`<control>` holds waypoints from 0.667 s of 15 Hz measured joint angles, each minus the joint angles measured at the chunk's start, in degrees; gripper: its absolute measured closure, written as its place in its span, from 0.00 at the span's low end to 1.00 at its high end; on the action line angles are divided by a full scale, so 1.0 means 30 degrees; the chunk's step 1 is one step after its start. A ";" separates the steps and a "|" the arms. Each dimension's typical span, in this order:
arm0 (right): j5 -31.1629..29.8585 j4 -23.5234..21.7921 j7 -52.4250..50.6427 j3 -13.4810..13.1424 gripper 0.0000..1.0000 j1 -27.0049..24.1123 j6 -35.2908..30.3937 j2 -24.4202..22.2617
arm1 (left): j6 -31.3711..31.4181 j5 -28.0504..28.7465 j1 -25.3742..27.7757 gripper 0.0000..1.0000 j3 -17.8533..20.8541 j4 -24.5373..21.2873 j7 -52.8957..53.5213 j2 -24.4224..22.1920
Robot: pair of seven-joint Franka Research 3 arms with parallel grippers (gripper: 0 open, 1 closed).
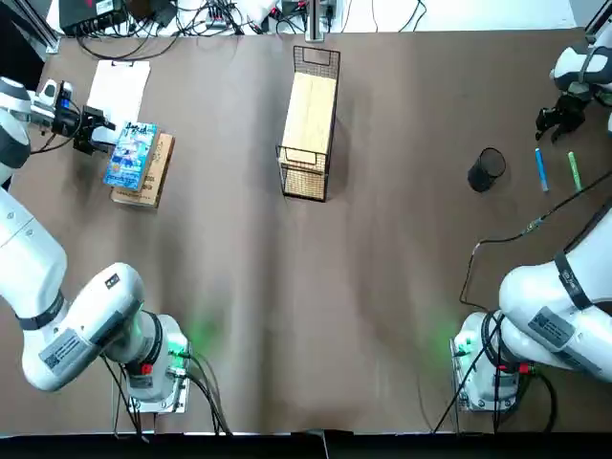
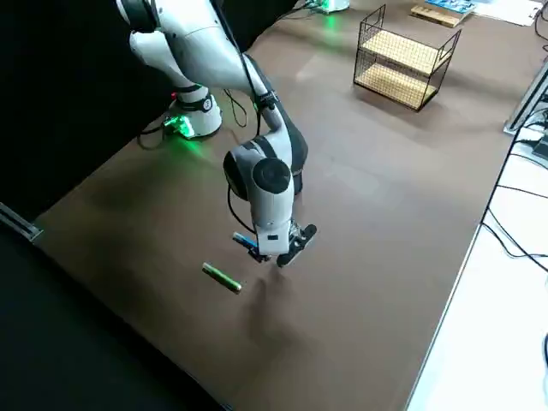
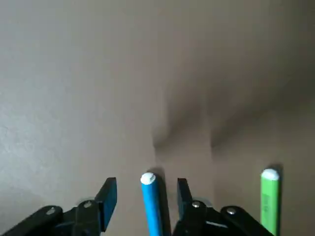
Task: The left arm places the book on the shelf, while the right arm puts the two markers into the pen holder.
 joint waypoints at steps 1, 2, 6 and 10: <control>0.0000 -0.0195 0.0000 0.0036 0.42 0.0001 0.0001 0.0005 | 0.0089 -0.0245 0.0006 0.00 0.0000 0.0008 0.0043 0.0215; -0.0001 -0.0379 0.0001 0.0070 0.42 0.0002 0.0006 0.0015 | 0.0125 -0.0393 0.0008 0.00 -0.0001 0.0010 0.0050 0.0437; -0.0327 -0.1053 0.0003 0.0035 0.44 -0.0009 0.0072 0.0038 | 0.0185 -0.0541 0.0019 0.00 -0.0002 0.0040 0.0091 0.1129; -0.0626 -0.1293 -0.0027 -0.0026 0.49 -0.0121 0.0602 0.0208 | 0.0181 -0.0574 0.0025 0.06 -0.0003 0.0034 0.0507 0.1221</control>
